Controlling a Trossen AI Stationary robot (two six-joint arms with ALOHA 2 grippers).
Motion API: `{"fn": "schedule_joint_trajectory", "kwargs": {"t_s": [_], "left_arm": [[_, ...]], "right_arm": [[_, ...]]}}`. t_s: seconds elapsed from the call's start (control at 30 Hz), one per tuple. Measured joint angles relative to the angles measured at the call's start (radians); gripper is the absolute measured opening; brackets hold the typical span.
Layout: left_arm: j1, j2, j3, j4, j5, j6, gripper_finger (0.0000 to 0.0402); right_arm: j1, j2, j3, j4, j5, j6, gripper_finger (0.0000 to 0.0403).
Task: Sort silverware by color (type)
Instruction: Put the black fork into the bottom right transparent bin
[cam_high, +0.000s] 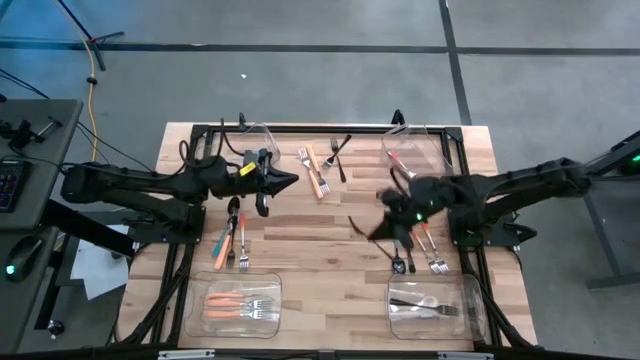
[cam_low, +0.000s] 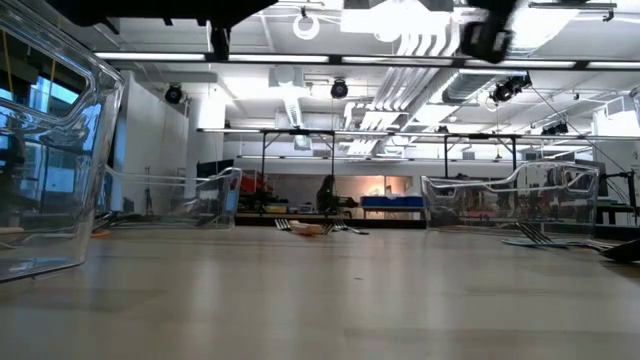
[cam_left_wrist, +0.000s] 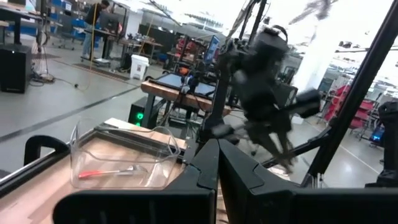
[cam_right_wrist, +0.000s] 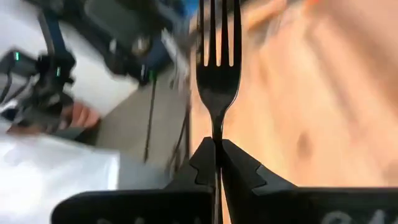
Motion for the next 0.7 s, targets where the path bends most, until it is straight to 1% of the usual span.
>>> {"fn": "schedule_joint_trajectory", "kwargs": {"t_s": [0.13,0.27,0.43,0.57,0.7], "left_arm": [[0.000,0.004,0.000,0.001,0.004,-0.008,0.0000],[0.000,0.004,0.000,0.002,0.015,-0.008,0.0000],[0.000,0.004,0.000,0.002,0.016,-0.009,0.0000],[0.000,0.004,0.000,0.002,0.016,-0.008,0.0000],[0.000,0.004,0.000,0.002,0.016,-0.008,0.0000]], "right_arm": [[0.167,0.002,0.000,-0.096,0.009,0.171,0.0000],[0.348,0.002,-0.001,-0.143,0.065,0.362,0.0000],[0.543,0.002,-0.001,-0.206,0.122,0.570,0.0000],[0.665,0.004,-0.001,-0.304,0.161,0.681,0.0000],[0.739,0.017,-0.007,-0.382,0.179,0.713,0.0000]]}}
